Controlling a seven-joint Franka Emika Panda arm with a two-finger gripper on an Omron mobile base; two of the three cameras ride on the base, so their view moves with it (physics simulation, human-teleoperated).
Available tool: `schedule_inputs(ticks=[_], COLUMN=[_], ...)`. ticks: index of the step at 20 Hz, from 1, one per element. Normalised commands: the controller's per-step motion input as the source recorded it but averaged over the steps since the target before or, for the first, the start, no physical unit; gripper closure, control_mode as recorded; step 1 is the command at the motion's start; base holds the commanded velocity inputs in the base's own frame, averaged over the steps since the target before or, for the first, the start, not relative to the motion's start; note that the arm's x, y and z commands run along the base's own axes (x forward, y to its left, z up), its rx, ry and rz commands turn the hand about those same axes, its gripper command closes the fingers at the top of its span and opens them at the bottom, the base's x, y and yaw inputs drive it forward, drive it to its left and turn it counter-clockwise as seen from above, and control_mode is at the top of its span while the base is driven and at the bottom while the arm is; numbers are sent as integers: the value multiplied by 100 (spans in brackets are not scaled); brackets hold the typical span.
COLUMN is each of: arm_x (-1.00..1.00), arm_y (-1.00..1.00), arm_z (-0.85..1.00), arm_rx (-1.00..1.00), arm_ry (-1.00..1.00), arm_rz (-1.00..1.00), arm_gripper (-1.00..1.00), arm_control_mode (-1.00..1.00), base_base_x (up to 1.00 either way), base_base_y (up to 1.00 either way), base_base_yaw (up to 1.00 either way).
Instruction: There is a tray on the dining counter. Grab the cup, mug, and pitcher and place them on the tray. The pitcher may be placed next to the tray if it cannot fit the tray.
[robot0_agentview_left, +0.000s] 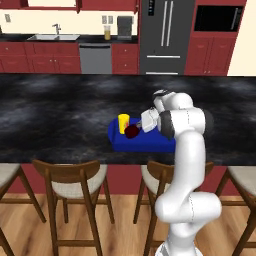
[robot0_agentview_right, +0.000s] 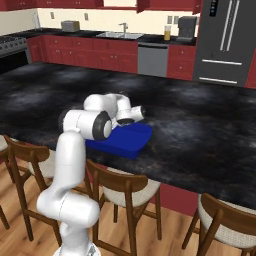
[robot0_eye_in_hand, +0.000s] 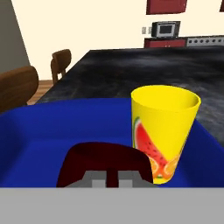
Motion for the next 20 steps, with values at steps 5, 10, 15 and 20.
schedule_inputs(ticks=[5, 10, 15, 20], arm_x=[2, 1, 0, 0], arm_y=[43, 32, 7, 0], arm_z=[-17, -23, -33, -61], arm_rx=[0, 0, 0, 0], arm_ry=[3, 1, 0, 0], arm_rz=[0, 0, 4, 4], arm_gripper=[100, 100, 100, 100], arm_control_mode=[-100, -100, -100, -100], base_base_x=[0, 0, 0, 0], base_base_y=[0, 0, 0, 0], base_base_yaw=[0, 0, 0, 0])
